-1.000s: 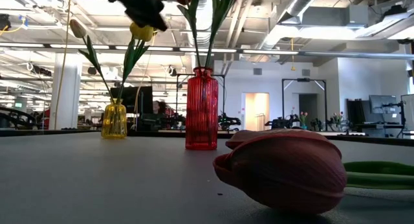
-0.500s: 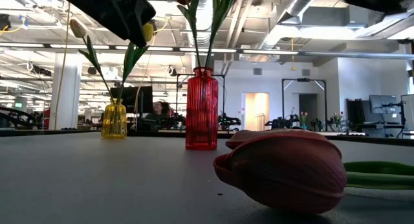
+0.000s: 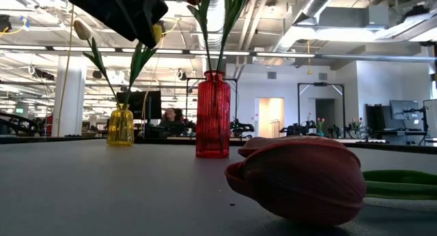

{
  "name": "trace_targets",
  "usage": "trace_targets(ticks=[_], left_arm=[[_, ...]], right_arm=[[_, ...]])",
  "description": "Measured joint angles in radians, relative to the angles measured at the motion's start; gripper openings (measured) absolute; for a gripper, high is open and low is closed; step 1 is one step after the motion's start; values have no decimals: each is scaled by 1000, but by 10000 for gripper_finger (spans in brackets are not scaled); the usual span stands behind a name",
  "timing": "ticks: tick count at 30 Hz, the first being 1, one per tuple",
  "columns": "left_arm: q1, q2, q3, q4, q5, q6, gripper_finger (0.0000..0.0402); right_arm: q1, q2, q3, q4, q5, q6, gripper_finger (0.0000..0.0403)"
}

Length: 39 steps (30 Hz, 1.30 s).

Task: Sort flowers into vase by color
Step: Put the red flower into the red vase

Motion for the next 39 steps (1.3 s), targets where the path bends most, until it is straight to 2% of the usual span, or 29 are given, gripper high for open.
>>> trace_targets(ticks=[6, 10, 14, 28, 39], left_arm=[[0, 0, 0, 3, 0, -1, 160], [1, 0, 0, 11, 0, -20, 160], [3, 0, 0, 13, -5, -38, 160], [5, 0, 0, 14, -36, -57, 160], [6, 0, 0, -11, -36, -73, 160]], right_arm=[[-1, 33, 0, -49, 9, -6, 202], [-3, 23, 0, -80, 57, -17, 185], [-3, 23, 0, -95, 59, -80, 175], [4, 63, -1, -122, 87, -220, 171], [25, 76, -34, -87, 110, -233, 162]])
